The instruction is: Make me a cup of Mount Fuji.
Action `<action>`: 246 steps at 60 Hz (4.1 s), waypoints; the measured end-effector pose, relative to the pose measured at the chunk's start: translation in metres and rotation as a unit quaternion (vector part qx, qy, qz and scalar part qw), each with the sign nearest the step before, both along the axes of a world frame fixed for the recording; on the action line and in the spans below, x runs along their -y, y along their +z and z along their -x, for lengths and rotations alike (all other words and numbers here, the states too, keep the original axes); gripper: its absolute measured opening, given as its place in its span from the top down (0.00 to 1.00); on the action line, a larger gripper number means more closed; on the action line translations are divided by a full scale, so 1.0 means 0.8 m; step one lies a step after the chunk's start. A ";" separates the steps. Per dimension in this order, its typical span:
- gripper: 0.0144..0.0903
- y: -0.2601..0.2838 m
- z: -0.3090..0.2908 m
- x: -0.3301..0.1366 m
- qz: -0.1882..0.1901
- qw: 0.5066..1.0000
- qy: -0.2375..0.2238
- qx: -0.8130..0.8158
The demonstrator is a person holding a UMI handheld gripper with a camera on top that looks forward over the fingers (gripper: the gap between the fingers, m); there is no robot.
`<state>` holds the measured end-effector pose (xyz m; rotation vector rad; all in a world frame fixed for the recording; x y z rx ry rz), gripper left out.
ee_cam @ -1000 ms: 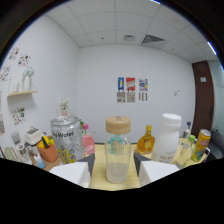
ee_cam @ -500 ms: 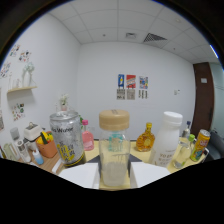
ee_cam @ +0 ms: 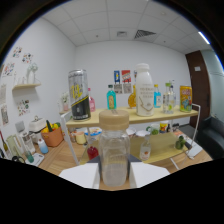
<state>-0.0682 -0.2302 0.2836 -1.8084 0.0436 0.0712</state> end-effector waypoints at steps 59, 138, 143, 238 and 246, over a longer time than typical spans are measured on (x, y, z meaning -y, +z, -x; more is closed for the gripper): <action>0.66 -0.150 -0.002 -0.025 0.015 0.588 -0.041 -0.808; 0.65 -0.288 0.037 -0.043 0.108 0.993 0.047 0.024; 0.65 -0.297 0.038 -0.041 0.118 0.992 0.048 0.022; 0.05 0.117 -0.122 0.024 0.025 0.999 0.020 0.032; 0.05 0.180 -0.119 -0.031 -0.040 0.999 0.022 0.022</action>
